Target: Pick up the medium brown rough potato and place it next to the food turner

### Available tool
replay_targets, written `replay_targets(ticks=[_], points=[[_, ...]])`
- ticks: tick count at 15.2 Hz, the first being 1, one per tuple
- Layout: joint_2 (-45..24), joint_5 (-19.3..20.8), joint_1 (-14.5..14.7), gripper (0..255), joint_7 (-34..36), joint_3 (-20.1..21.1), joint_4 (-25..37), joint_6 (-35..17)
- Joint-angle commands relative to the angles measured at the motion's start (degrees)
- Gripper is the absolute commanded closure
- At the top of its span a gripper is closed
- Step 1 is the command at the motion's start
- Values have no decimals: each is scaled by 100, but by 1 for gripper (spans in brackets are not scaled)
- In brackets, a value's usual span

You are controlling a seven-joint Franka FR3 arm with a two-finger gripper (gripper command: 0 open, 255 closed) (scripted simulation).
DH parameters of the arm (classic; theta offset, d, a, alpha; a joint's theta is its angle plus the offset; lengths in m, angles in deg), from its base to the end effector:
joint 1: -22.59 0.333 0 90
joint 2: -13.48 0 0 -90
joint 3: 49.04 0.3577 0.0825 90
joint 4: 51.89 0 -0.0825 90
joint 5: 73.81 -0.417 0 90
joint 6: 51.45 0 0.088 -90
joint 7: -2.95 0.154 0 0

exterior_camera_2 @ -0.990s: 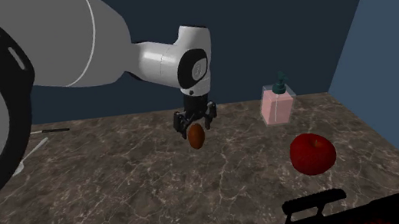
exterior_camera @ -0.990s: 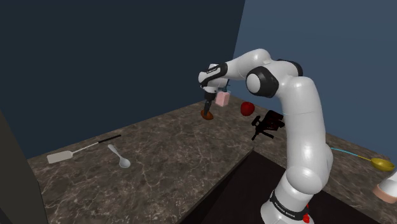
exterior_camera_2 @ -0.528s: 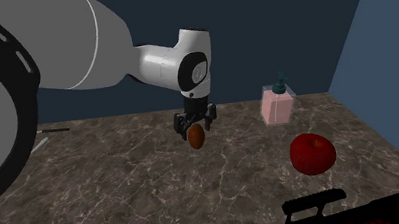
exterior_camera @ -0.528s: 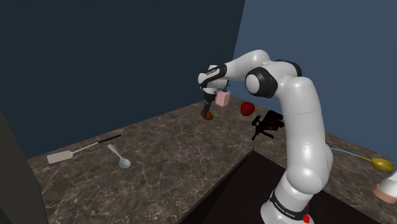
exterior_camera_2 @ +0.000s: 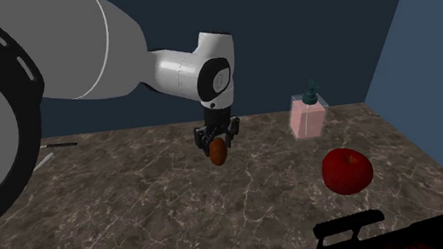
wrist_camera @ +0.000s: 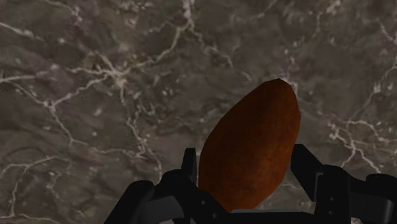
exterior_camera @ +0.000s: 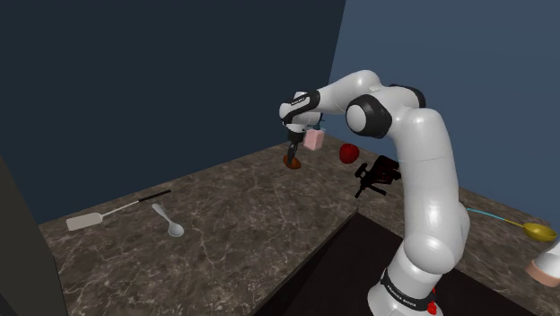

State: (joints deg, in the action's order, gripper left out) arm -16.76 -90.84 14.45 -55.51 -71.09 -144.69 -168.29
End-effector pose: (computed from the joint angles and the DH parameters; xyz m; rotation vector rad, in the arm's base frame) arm 0.6501 -0.3113 0.3017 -2.9905 -0.5926 -0.0048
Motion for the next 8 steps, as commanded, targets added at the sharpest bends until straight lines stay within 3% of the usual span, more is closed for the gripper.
replay_targets(ticks=[1,8], points=[[-3,0,0,255,0,0,-3,1],[124,67,13,255,54,-36,122,241]])
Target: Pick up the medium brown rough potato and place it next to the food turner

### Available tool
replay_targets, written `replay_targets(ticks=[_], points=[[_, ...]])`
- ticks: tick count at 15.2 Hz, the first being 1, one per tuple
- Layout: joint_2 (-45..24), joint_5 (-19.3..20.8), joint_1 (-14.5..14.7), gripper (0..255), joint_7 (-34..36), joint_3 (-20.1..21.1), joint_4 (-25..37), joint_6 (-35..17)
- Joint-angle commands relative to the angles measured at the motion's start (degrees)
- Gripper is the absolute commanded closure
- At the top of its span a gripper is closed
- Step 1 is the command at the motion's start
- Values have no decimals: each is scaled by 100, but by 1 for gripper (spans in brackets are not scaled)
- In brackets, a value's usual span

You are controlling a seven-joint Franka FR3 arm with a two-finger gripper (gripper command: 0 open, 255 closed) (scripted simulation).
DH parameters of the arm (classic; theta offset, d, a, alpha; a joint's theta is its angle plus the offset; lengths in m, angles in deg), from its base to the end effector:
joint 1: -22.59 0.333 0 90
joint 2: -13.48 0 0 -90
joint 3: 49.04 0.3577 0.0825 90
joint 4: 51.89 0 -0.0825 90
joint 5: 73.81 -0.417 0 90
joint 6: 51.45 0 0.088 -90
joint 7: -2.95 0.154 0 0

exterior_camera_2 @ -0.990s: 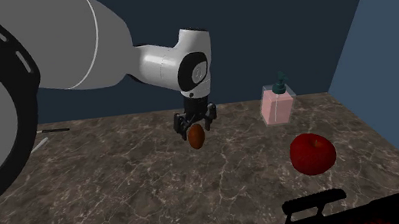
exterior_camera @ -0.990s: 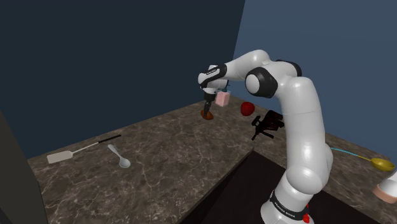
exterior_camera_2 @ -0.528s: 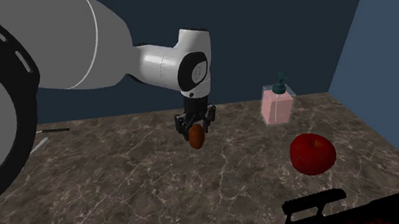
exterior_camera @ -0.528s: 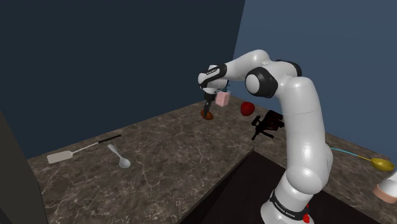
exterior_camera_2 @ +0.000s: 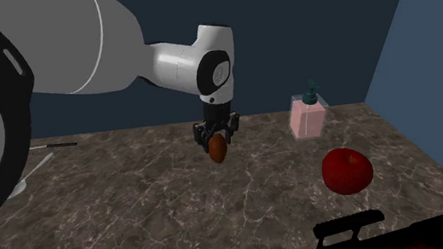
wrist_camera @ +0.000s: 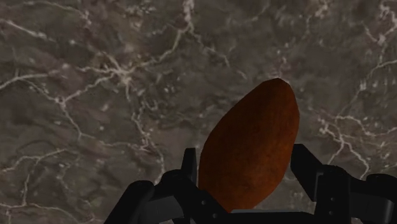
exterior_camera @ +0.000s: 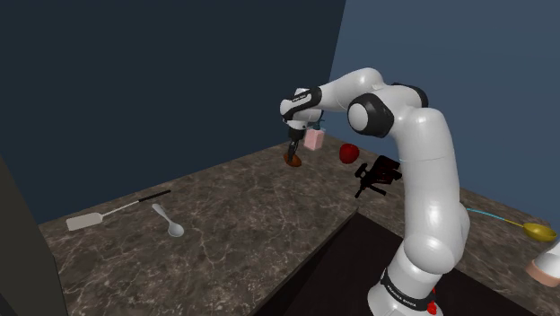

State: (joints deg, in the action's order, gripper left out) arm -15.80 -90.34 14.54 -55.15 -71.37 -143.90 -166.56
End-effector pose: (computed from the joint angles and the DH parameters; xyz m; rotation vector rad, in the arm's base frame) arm 0.6495 -0.3117 0.3178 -2.9901 -0.5924 -0.0035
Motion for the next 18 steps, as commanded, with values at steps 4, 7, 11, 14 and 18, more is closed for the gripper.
replay_targets(ticks=[4,7,11,14,18], points=[[143,78,13,255,70,-39,185,315],[218,119,16,255,107,-59,308,506],[303,167,15,255,154,-82,495,768],[354,197,9,255,186,-97,652,970],[405,230,-4,255,227,-113,888,1249]])
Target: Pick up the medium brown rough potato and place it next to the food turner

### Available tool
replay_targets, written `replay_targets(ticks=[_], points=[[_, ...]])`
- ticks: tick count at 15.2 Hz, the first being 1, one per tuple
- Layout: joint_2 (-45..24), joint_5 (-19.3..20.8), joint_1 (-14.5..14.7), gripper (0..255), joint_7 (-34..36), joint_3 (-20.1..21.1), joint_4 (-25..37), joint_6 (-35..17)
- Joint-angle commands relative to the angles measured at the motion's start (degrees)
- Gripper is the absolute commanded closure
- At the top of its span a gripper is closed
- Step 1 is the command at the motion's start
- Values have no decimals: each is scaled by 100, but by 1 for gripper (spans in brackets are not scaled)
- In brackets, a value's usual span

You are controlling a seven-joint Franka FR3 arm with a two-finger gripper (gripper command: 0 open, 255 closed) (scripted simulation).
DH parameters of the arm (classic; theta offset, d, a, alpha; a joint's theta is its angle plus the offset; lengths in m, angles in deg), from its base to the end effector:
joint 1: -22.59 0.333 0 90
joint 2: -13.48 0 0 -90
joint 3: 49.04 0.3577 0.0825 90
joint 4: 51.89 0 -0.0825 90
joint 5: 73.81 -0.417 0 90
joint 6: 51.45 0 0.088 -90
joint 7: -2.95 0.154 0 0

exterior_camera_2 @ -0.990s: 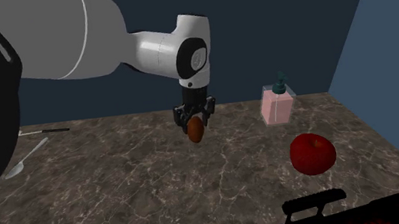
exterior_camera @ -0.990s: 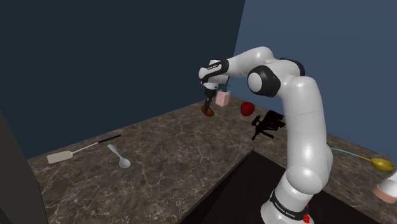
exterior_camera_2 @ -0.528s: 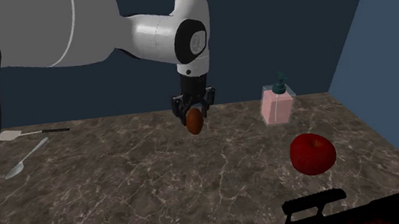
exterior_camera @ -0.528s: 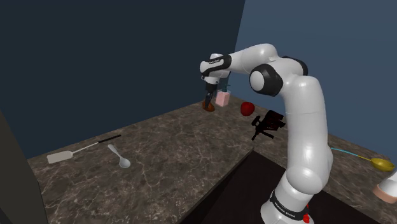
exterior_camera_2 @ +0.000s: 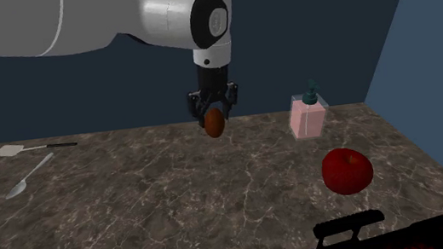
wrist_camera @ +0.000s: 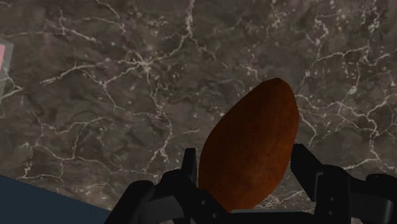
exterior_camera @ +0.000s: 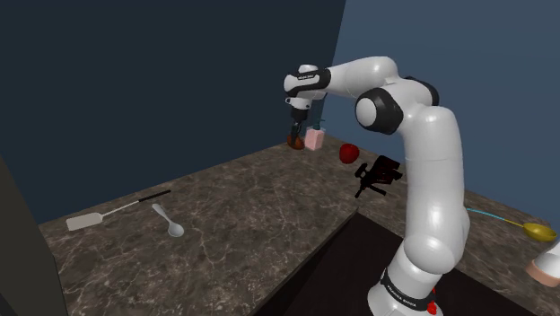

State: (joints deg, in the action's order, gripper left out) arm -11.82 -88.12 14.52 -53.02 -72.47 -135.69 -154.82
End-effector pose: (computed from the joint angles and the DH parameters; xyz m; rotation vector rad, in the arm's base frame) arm 0.6497 -0.3123 0.4209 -2.9902 -0.5925 -0.0040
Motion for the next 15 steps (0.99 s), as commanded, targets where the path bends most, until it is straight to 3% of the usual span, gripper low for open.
replay_targets(ticks=[1,4,15], points=[[18,14,-7,255,24,-6,130,147],[36,28,-19,255,46,-13,290,320],[654,281,1075,255,1389,335,-552,-94]])
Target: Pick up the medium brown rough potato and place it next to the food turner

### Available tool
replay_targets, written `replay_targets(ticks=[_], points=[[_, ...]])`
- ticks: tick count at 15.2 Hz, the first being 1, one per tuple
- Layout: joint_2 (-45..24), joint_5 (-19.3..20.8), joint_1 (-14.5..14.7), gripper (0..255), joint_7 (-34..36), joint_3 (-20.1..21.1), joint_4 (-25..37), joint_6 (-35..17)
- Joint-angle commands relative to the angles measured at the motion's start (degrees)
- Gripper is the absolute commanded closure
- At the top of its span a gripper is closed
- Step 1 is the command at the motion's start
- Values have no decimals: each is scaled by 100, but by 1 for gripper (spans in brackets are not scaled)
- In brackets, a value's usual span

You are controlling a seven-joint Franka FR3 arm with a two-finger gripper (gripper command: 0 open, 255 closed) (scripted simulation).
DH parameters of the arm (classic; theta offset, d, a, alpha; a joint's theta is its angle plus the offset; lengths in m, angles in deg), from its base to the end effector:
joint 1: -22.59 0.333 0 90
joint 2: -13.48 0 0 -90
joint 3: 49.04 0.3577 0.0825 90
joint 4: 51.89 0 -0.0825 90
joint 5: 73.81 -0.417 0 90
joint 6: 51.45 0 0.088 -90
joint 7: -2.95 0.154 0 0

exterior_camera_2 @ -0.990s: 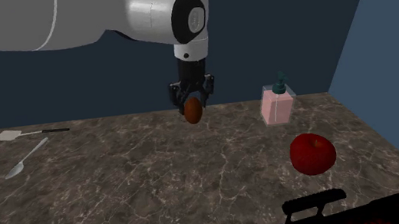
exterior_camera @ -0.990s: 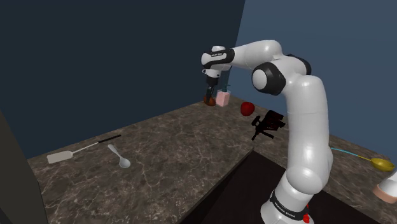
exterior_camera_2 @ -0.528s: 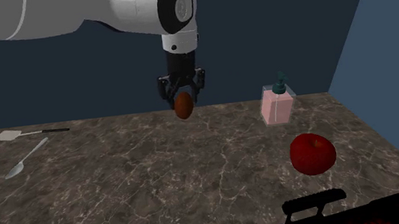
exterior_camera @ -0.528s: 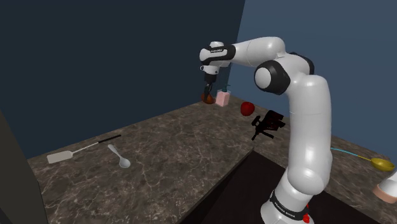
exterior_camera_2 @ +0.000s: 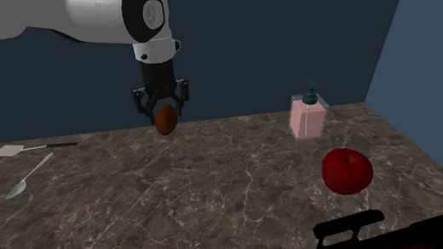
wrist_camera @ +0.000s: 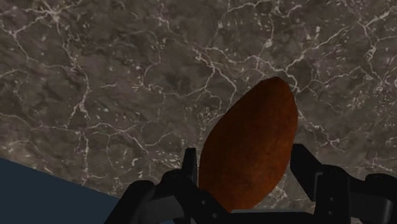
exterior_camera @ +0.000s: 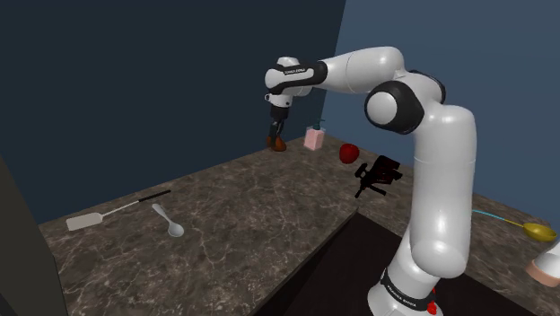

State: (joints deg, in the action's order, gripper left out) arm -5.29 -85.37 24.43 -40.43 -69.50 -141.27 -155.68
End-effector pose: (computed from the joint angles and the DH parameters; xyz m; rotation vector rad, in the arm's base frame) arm 0.6704 -0.1724 0.4462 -2.9895 -0.5946 -0.0031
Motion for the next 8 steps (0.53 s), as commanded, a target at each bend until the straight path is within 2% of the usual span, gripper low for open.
replay_targets(ticks=[1,8], points=[[23,21,170,255,254,78,-21,-30],[25,77,740,255,1109,361,-1,-112]])
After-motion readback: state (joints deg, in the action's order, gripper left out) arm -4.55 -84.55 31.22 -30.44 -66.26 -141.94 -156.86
